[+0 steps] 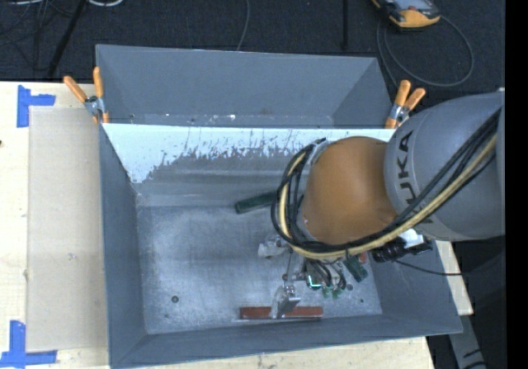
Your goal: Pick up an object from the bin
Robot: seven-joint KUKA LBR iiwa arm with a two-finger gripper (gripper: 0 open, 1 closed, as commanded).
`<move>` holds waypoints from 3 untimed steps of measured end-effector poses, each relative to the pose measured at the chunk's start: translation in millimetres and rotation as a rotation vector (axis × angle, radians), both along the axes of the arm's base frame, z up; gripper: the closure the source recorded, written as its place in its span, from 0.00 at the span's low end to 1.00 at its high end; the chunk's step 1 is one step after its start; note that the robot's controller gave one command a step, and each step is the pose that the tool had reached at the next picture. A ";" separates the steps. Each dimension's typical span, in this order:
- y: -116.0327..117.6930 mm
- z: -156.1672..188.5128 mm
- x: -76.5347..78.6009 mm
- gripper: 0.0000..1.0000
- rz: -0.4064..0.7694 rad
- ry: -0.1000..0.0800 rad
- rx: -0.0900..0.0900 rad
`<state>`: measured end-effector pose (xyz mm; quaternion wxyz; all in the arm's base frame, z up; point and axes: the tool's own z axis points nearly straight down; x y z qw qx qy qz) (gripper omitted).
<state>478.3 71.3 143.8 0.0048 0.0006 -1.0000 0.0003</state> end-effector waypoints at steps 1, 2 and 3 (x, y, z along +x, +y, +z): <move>-0.3 3.3 2.0 0.00 -0.003 -0.007 0.001; -39.0 -71.9 -1.1 0.00 -0.036 -0.029 0.004; -40.9 -14.9 -7.3 0.00 -0.093 -0.008 0.000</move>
Offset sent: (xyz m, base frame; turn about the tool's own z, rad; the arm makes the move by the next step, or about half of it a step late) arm -0.0068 -0.0396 -0.0738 0.0312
